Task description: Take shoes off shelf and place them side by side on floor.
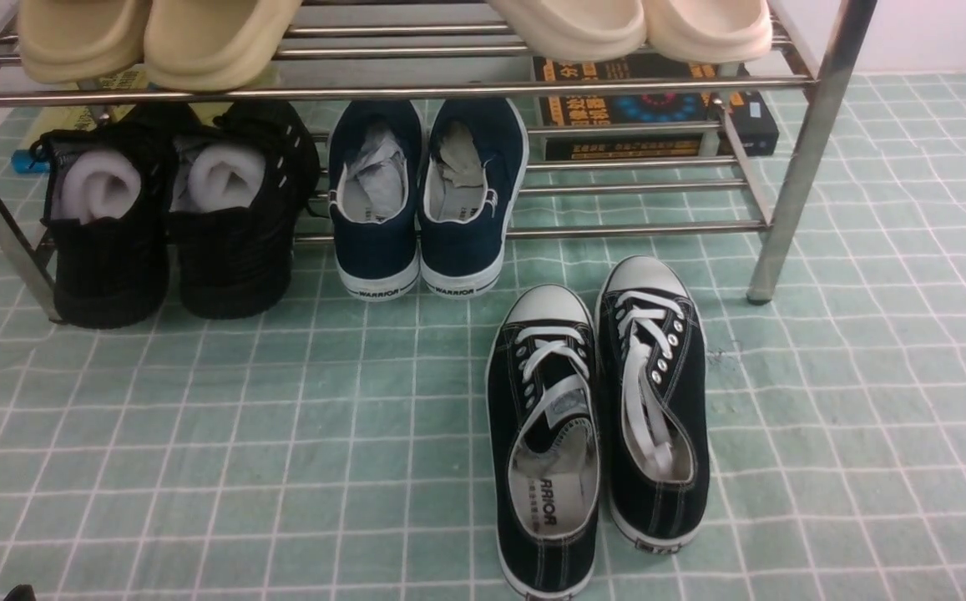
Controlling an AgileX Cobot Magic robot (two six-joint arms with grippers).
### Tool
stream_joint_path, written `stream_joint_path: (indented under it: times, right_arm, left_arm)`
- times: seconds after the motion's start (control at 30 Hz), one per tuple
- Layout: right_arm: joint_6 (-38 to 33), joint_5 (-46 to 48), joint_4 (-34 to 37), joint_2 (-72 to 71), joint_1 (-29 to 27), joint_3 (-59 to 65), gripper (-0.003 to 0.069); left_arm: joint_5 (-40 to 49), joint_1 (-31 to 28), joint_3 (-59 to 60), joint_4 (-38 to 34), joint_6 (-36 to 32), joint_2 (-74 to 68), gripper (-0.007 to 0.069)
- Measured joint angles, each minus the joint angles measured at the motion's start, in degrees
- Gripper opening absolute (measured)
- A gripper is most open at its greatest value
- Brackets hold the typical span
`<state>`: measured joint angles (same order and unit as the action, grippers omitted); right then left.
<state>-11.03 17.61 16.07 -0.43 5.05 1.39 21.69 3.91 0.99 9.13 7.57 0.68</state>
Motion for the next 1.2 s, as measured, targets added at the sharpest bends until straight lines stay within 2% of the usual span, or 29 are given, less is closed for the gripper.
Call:
stream_joint_path:
  times: [0.17,0.33,0.4,0.63,1.2]
  right_arm:
    - [0.89,4.10,-2.00,-0.14,-5.38,-0.36,0.0020]
    - [3.48,5.20,-4.88,-0.16,-6.58,-0.58,0.0024]
    - [5.40,5.20,-6.16,-0.16,-6.14,-0.58,0.0025]
    - [12.06,5.20,-10.60,-0.16,0.56,-0.65,0.0032]
    - [14.22,5.20,-10.55,-0.16,0.94,-0.65,0.0048]
  left_arm:
    - [0.00,0.00,0.00,0.06,0.00,0.00,0.0242]
    - [0.00,0.00,0.00,0.06,0.00,0.00,0.0242]
    - [0.00,0.00,0.00,0.06,0.00,0.00,0.0242]
    - [0.00,0.00,0.00,0.06,0.00,0.00,0.0242]
    - [0.00,0.00,0.00,0.06,0.00,0.00,0.0242]
